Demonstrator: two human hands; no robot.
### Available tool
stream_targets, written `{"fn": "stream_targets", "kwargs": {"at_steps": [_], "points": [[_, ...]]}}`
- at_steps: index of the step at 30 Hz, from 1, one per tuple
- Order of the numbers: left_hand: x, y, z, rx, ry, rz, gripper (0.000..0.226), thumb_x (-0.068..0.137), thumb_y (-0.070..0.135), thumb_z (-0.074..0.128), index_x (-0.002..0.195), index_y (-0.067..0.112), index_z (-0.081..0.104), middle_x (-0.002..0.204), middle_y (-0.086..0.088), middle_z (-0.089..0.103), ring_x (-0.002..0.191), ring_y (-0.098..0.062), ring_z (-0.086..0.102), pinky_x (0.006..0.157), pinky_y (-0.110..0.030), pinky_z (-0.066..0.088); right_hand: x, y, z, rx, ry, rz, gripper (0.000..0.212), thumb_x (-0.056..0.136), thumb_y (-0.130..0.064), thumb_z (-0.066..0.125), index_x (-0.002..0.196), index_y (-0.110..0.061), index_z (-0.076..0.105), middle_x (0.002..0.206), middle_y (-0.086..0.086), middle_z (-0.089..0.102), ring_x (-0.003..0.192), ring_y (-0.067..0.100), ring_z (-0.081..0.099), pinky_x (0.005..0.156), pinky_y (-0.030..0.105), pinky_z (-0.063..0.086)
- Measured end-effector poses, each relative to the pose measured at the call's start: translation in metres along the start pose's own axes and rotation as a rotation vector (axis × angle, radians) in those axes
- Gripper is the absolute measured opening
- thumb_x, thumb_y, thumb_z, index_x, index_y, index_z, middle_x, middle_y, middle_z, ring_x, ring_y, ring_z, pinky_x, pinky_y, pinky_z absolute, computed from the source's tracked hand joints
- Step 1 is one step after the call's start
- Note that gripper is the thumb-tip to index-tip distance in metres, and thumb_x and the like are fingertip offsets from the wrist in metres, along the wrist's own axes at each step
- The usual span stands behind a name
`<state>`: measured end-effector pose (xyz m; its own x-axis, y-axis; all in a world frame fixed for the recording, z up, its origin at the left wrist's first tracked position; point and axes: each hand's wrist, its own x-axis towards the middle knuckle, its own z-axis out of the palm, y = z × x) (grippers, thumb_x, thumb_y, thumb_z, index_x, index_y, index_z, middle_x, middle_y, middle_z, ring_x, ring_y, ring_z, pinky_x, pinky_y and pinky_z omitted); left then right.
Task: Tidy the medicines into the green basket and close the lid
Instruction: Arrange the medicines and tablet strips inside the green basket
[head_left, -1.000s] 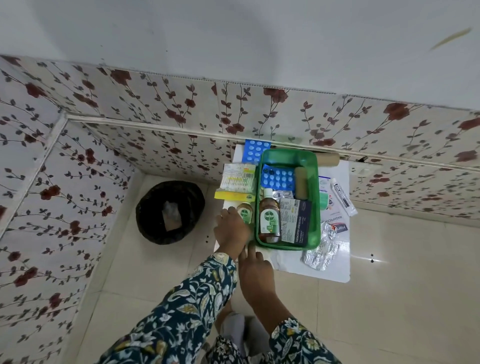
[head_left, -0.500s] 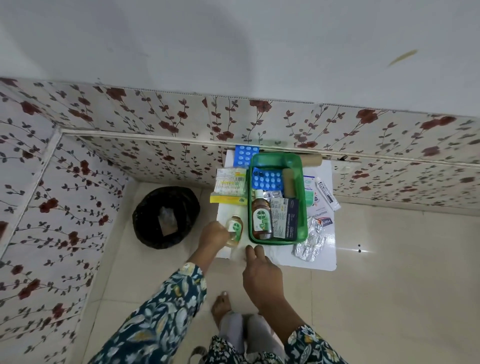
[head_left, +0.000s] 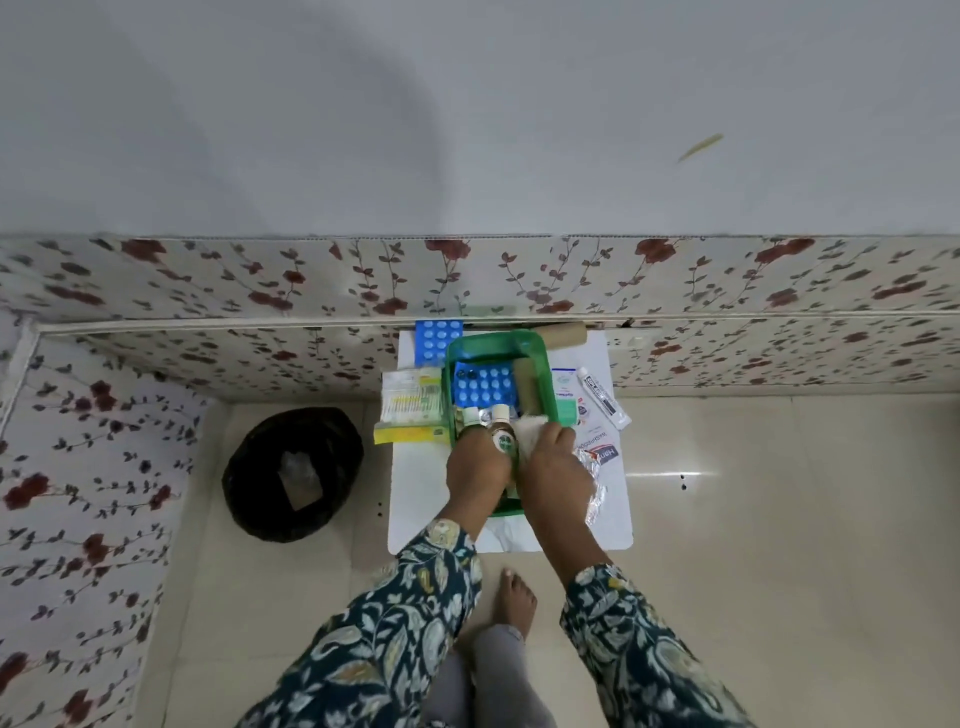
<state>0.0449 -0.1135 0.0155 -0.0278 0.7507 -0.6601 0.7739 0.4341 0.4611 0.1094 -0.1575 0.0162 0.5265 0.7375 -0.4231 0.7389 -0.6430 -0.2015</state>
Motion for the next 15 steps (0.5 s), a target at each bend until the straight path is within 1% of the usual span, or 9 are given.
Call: {"fn": "stream_targets", "kwargs": {"at_steps": [2,3,5,6,8,10,12,15], "points": [[0.004,-0.005,0.007,-0.014,0.015,-0.019,0.025,0.092,0.019,0.048,0.112,0.009,0.06,0.12,-0.017,0.064,0.108,-0.034,0.061,0.082,-0.034,0.047,-0.002,-0.001,0.01,-0.041,0.005,-0.038,0.037,0.093,-0.013,0.042,0.128,-0.005,0.034,0.122,0.014,0.048,0.09,0.031,0.065,0.056,0.032,0.038],[0.008,-0.008,0.012,-0.043,0.011,-0.02,0.025,0.092,0.018,0.048,0.114,0.011,0.059,0.121,-0.016,0.064,0.108,-0.033,0.061,0.081,-0.032,0.045,-0.003,0.001,0.013,-0.034,0.009,-0.045,0.035,0.093,-0.014,0.043,0.126,-0.005,0.037,0.119,0.015,0.05,0.089,0.031,0.066,0.056,0.032,0.039],[0.012,-0.012,0.017,-0.096,-0.016,-0.019,0.027,0.092,0.017,0.05,0.118,0.014,0.057,0.123,-0.015,0.064,0.109,-0.031,0.06,0.076,-0.027,0.038,-0.003,0.003,0.014,-0.025,0.036,-0.082,0.029,0.09,-0.008,0.044,0.119,-0.003,0.046,0.111,0.017,0.056,0.085,0.033,0.066,0.055,0.035,0.047],[0.011,-0.013,0.017,-0.089,-0.029,-0.009,0.027,0.092,0.018,0.051,0.119,0.015,0.056,0.123,-0.014,0.064,0.109,-0.03,0.06,0.075,-0.025,0.036,-0.003,0.005,0.014,-0.049,0.016,-0.118,0.027,0.089,-0.005,0.043,0.115,-0.003,0.049,0.11,0.017,0.057,0.087,0.034,0.066,0.059,0.037,0.051],[0.012,-0.015,0.017,-0.023,-0.05,0.035,0.029,0.091,0.018,0.054,0.119,0.014,0.055,0.123,-0.015,0.064,0.109,-0.03,0.061,0.076,-0.025,0.037,-0.002,0.009,0.015,-0.124,-0.07,-0.194,0.027,0.091,-0.003,0.039,0.115,-0.002,0.049,0.115,0.017,0.055,0.097,0.033,0.062,0.071,0.038,0.052],[0.013,-0.013,0.017,0.041,-0.075,0.05,0.03,0.09,0.018,0.055,0.12,0.013,0.053,0.124,-0.015,0.063,0.11,-0.031,0.06,0.082,-0.029,0.043,-0.001,0.011,0.014,-0.141,-0.133,-0.211,0.028,0.092,-0.002,0.037,0.117,-0.002,0.05,0.119,0.017,0.055,0.103,0.032,0.06,0.077,0.038,0.052],[0.015,-0.008,0.017,0.142,-0.086,0.045,0.032,0.091,0.018,0.052,0.123,0.013,0.05,0.127,-0.016,0.061,0.112,-0.033,0.059,0.087,-0.035,0.046,0.001,0.011,0.007,-0.085,-0.136,-0.196,0.028,0.091,-0.002,0.037,0.115,-0.002,0.051,0.118,0.017,0.056,0.102,0.032,0.061,0.077,0.037,0.052],[0.011,0.004,0.011,0.347,-0.021,0.051,0.031,0.092,0.012,0.045,0.122,0.009,0.053,0.125,-0.016,0.061,0.111,-0.035,0.059,0.086,-0.038,0.049,0.005,0.021,-0.009,0.099,-0.029,-0.115,0.025,0.089,-0.004,0.039,0.11,-0.003,0.053,0.114,0.014,0.057,0.097,0.031,0.061,0.072,0.035,0.05]]}}
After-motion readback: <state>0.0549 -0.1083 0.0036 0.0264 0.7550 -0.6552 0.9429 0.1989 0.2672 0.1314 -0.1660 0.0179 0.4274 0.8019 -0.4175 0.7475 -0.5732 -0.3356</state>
